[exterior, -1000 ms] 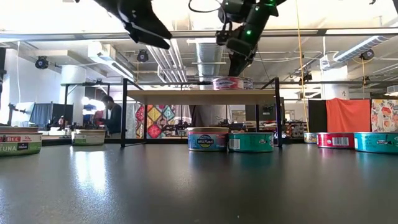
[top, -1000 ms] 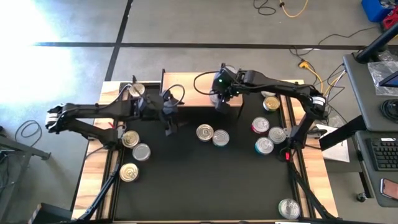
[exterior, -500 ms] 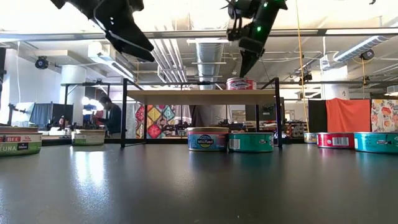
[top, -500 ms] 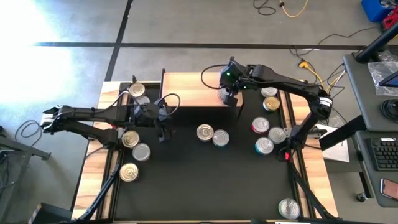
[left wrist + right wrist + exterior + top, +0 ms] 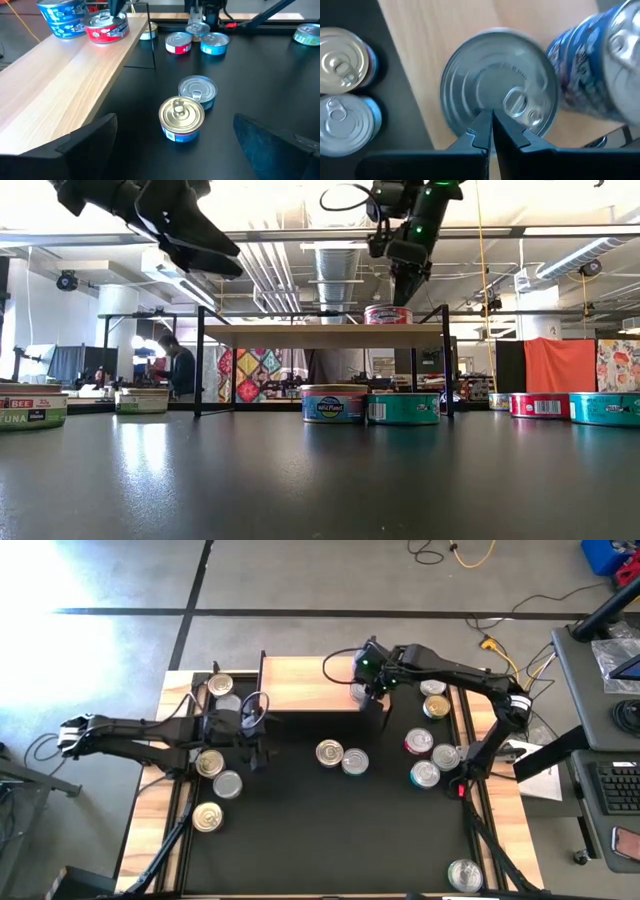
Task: Stack canned seafood by type on shelf
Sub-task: Put the red tuna can on the shelf, then stack the red tuna can on top of the other red tuna can on the shelf
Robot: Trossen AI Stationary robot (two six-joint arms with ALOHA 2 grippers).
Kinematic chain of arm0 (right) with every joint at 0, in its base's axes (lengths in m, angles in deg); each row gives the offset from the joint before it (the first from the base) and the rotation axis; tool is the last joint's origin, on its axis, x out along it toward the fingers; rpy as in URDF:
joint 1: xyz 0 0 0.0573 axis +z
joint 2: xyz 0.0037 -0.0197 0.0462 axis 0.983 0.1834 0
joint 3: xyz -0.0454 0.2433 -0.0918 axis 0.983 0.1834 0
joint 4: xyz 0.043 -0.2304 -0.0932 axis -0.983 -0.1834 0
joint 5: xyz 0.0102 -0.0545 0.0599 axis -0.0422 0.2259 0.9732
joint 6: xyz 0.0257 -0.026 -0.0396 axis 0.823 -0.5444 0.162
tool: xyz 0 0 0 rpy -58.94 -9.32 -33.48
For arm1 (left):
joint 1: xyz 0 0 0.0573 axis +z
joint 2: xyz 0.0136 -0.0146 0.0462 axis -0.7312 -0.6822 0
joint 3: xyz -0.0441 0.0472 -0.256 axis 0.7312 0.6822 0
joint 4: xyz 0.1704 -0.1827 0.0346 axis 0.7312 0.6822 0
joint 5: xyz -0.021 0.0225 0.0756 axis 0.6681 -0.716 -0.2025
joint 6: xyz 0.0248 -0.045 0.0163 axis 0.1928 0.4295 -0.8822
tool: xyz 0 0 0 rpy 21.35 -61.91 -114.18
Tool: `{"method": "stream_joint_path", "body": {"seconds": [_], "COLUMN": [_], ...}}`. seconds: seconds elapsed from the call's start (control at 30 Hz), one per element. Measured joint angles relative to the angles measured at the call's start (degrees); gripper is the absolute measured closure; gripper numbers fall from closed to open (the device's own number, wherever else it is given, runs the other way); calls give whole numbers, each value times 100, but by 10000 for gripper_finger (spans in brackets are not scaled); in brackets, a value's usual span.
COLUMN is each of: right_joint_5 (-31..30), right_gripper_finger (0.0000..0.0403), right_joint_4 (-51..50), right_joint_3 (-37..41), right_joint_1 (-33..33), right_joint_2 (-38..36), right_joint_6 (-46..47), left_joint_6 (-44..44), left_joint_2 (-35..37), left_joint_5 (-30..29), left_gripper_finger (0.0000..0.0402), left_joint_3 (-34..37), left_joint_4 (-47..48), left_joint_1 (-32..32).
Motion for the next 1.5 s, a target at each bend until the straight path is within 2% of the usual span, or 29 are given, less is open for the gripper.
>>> {"method": "stream_joint_path", "body": {"seconds": [0.4, 0.53, 0.67, 0.9, 1.1, 1.3, 1.5], "right_joint_5": [-68, -451, -891, -951, -951, -1049, -1101], "right_gripper_finger": [394, 394, 394, 394, 394, 394, 394], "right_joint_4": [-384, -408, 101, 1629, 1765, 2212, 2324], "right_joint_3": [-11, 2, 2, 398, 1033, 1766, 2420], "right_joint_1": [0, 73, 351, 1610, 3132, 4527, 5563], "right_joint_2": [-46, -191, -521, -883, -893, -777, -566], "right_joint_6": [160, 147, 159, 672, 1861, 3207, 4779], "left_joint_6": [55, -143, -227, -64, 493, 1003, 1243], "left_joint_2": [493, 581, 626, 618, 567, 386, -113], "left_joint_5": [17, 105, 107, 107, -27, -88, -99], "left_gripper_finger": [19, 19, 19, 19, 19, 19, 19], "left_joint_3": [76, 78, 78, 410, 829, 1182, 1588], "left_joint_4": [12, 64, -98, -1157, -1695, -2382, -3880], "left_joint_1": [-153, -386, -771, -1751, -2597, -3095, -3509]}}
